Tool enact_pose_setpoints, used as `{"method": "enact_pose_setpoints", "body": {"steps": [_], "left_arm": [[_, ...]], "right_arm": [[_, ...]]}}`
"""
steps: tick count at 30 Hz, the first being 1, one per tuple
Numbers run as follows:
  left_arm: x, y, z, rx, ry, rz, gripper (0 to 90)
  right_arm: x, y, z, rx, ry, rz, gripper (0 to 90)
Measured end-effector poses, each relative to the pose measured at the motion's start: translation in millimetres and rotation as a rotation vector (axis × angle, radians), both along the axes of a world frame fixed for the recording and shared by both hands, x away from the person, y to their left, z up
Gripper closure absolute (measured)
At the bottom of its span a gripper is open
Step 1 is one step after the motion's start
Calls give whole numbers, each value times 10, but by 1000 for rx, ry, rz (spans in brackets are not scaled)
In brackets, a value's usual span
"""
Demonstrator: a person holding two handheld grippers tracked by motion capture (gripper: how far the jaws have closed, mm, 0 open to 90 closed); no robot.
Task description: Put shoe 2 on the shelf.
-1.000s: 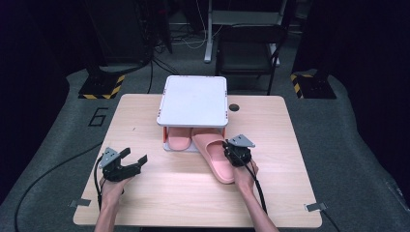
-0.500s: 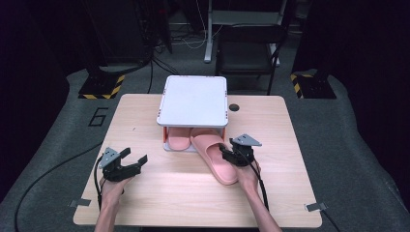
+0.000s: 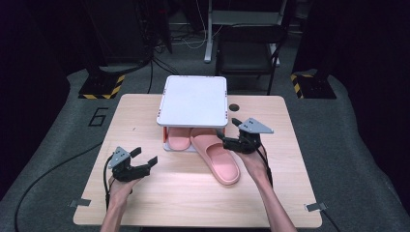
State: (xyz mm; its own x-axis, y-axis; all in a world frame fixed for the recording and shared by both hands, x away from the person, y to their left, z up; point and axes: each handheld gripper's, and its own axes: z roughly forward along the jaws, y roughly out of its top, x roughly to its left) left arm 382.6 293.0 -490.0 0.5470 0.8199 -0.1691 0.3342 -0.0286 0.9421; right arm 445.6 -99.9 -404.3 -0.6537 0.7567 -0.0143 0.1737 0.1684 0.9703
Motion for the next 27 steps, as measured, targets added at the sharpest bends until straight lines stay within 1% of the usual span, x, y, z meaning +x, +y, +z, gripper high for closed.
{"method": "enact_pose_setpoints", "body": {"steps": [1, 2, 3, 4, 5, 6, 7, 8, 9, 11, 12, 13, 14, 15, 16, 17, 19, 20, 21, 22, 23, 24, 25, 26, 27], "left_arm": [[1, -51, 4, -5, 4, -12, 154], [8, -150, 8, -10, 12, -35, 154], [15, -211, 11, -2, 19, -56, 154], [34, -333, 9, 6, 25, -78, 153], [48, -417, 4, 2, 25, -85, 153], [81, -543, 4, 11, 37, -115, 153], [104, -622, 2, 12, 41, -129, 153], [127, -736, 0, 8, 62, -146, 153], [157, -853, -7, 6, 75, -155, 153], [237, -1075, -24, 34, 84, -180, 155], [269, -1173, -36, 33, 93, -188, 157], [290, -1245, -46, 30, 99, -191, 166], [322, -1333, -63, 34, 102, -195, 175], [357, -1424, -79, 68, 114, -201, 185], [384, -1471, -92, 92, 100, -200, 193], [408, -1544, -108, 105, 103, -197, 201], [436, -1609, -126, 133, 107, -179, 230], [450, -1621, -135, 155, 101, -176, 247], [464, -1624, -154, 176, 82, -155, 278], [471, -1615, -157, 185, 86, -149, 309], [486, -1598, -165, 182, 85, -146, 320], [501, -1578, -168, 172, 85, -150, 331], [502, -1571, -165, 178, 79, -145, 357], [508, -1555, -156, 191, 60, -137, 375], [516, -1540, -150, 199, 45, -126, 414]], "right_arm": [[59, 23, 28, 4, 18, 13, 236], [112, 38, 42, 6, 15, 26, 237], [188, 69, 70, -5, 20, 33, 241], [225, 90, 85, -15, 14, 35, 244], [281, 127, 111, -29, 17, 45, 250], [321, 150, 121, -39, 15, 55, 259], [371, 190, 139, -59, 31, 56, 268], [393, 216, 147, -67, 34, 54, 271], [428, 247, 154, -84, 31, 67, 271], [498, 310, 156, -110, 44, 76, 271], [528, 335, 144, -102, 52, 74, 271], [554, 349, 138, -93, 74, 69, 271], [573, 357, 129, -79, 85, 68, 271], [595, 356, 122, -76, 94, 64, 265], [607, 352, 114, -70, 90, 61, 265], [606, 350, 114, -65, 97, 57, 264], [618, 331, 111, -69, 92, 61, 264], [614, 323, 113, -64, 103, 59, 264], [615, 309, 113, -65, 104, 59, 264], [619, 289, 111, -64, 98, 59, 263], [616, 272, 109, -67, 97, 59, 264], [613, 261, 105, -59, 100, 56, 263], [605, 244, 99, -52, 101, 48, 263], [602, 235, 97, -53, 101, 49, 263], [602, 225, 97, -55, 97, 47, 263]]}}
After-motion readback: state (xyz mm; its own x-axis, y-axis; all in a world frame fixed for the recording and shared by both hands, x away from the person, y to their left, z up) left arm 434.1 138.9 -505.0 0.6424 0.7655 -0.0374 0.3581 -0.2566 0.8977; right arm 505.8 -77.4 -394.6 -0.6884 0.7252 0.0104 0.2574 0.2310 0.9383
